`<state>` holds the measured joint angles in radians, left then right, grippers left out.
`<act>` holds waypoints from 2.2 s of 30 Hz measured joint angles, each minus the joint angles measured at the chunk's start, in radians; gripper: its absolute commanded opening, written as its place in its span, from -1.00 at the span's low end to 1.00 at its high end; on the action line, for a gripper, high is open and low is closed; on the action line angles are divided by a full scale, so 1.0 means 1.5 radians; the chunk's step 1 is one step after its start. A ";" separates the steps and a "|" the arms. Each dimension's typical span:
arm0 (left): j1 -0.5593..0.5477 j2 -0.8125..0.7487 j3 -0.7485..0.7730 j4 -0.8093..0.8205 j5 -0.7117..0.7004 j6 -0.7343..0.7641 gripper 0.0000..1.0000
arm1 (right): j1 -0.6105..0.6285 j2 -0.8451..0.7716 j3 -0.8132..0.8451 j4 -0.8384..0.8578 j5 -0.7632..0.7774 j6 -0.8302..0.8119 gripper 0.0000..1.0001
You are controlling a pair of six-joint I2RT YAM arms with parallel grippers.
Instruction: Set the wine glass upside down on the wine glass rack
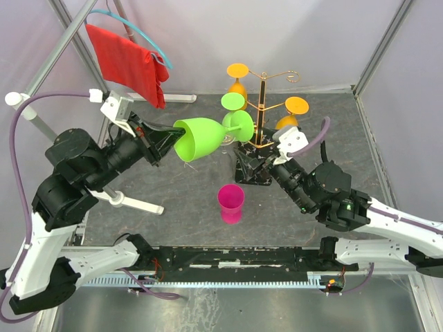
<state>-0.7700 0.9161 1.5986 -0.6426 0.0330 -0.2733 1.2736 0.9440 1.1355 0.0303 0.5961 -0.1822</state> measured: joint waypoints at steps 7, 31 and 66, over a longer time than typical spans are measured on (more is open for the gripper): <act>0.000 -0.017 -0.005 0.012 0.039 -0.004 -0.93 | -0.006 0.012 -0.001 0.006 0.005 -0.005 0.32; 0.001 -0.063 -0.107 0.033 0.065 -0.010 0.51 | -0.013 0.021 -0.014 0.082 0.010 0.008 -0.98; 0.001 0.042 -0.003 -0.125 0.106 0.026 0.70 | -0.105 -0.003 0.060 -0.158 -0.132 -0.320 -0.97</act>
<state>-0.7692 0.9787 1.5948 -0.8307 0.1921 -0.2340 1.1160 0.9401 1.2259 -0.2070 0.3981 -0.6624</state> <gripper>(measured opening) 0.849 0.026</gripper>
